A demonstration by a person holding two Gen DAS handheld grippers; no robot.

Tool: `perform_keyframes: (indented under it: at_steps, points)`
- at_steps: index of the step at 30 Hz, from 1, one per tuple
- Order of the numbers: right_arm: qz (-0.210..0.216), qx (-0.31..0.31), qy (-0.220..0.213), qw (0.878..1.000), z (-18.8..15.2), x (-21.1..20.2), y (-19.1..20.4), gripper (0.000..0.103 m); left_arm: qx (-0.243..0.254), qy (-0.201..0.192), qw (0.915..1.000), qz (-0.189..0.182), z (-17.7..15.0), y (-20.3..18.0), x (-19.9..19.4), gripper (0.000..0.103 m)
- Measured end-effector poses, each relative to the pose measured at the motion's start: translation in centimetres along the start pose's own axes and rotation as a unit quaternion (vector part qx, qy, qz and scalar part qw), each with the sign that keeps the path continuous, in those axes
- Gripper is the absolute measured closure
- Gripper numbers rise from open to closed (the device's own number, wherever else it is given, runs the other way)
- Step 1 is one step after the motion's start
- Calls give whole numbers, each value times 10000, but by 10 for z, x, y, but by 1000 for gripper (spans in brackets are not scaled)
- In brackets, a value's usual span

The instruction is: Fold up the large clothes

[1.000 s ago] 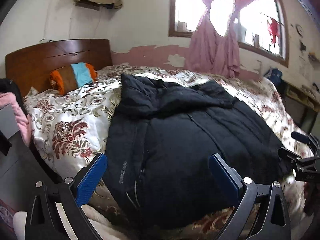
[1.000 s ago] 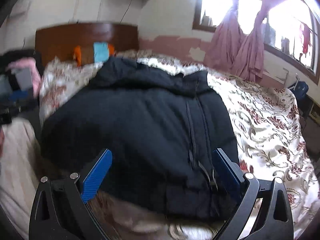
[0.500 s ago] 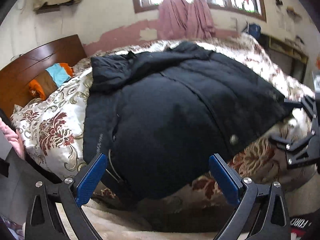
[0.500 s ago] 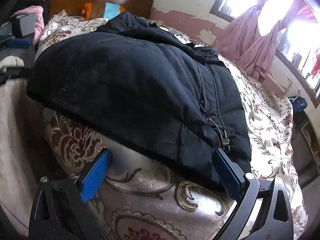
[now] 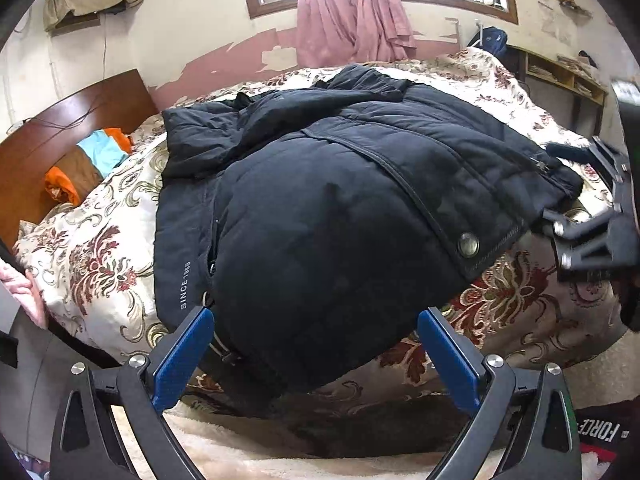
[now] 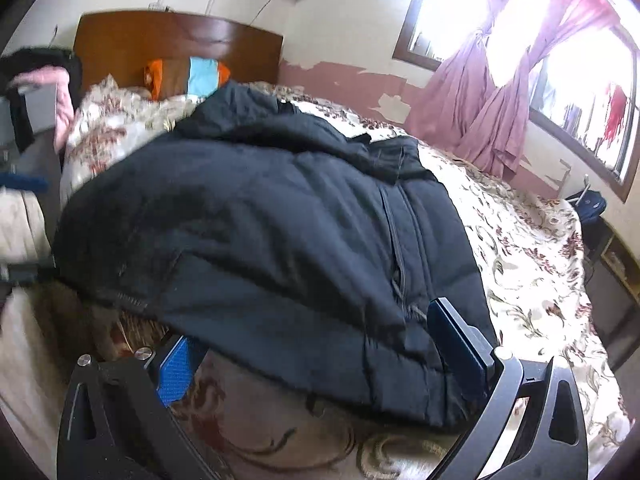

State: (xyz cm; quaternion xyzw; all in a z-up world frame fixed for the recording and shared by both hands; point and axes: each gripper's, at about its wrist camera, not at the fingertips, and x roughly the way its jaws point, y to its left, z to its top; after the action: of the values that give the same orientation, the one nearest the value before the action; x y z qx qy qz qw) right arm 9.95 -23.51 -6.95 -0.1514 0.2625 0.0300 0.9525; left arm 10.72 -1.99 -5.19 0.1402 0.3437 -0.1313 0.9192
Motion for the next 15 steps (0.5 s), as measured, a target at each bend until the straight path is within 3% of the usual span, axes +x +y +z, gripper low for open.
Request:
perform_keyframes:
  at_steps: [6, 10, 15]
  points:
    - [374, 375, -275, 9982, 27, -3, -16, 2, 311, -72, 9994, -135, -2, -9, -3, 0]
    - [570, 571, -451, 9957, 41, 0, -20, 2, 692, 74, 9976, 21, -4, -21, 2, 0]
    - [857, 783, -584, 9915, 58, 4, -21, 2, 802, 330, 9953, 430, -2, -27, 12, 0]
